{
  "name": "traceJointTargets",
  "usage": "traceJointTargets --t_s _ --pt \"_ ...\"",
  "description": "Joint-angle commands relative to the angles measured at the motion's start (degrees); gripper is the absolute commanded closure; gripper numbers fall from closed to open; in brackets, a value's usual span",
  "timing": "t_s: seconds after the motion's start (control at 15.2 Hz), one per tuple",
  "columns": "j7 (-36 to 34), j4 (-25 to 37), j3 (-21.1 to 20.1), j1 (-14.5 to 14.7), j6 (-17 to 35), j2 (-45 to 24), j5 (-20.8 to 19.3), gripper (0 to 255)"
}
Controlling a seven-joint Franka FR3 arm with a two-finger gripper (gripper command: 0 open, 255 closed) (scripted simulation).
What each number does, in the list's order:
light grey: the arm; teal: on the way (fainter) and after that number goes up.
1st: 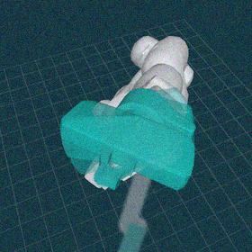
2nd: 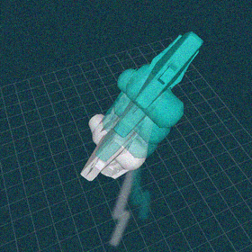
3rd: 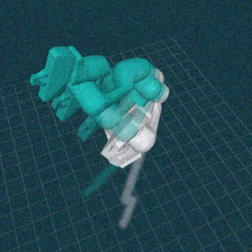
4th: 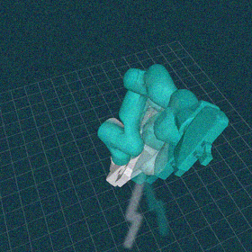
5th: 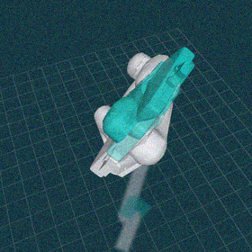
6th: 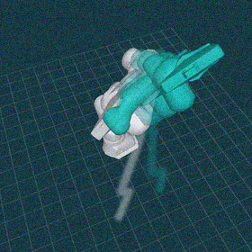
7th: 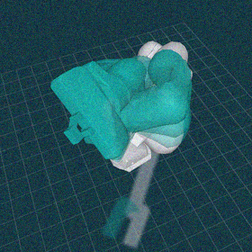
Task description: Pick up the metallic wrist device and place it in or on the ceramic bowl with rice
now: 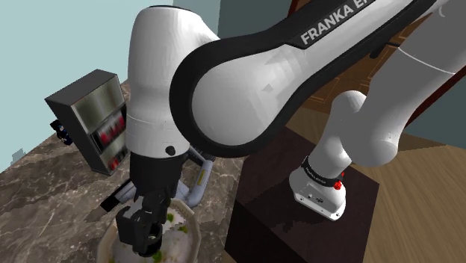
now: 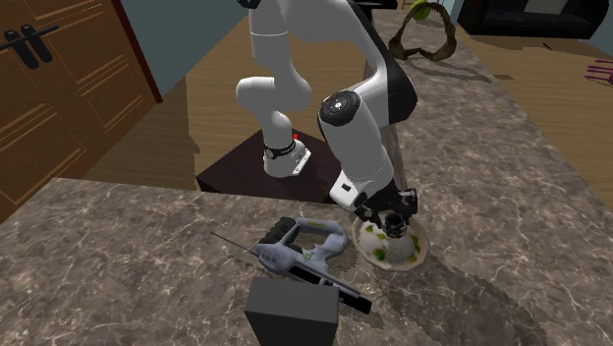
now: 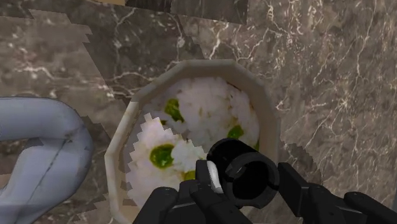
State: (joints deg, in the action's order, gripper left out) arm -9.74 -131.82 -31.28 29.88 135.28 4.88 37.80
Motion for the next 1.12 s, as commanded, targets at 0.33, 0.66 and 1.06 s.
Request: traceJointTargets --t_s 0.33,0.66,1.06 --pt "-0.01 -0.09 0.03 -0.03 -0.01 -0.08 -0.04 0" --pt "0.08 1.45 2.54 -1.48 -7.95 5.47 -0.36 0" --pt "0.08 1.45 2.54 -1.47 -7.95 5.47 -0.36 0"
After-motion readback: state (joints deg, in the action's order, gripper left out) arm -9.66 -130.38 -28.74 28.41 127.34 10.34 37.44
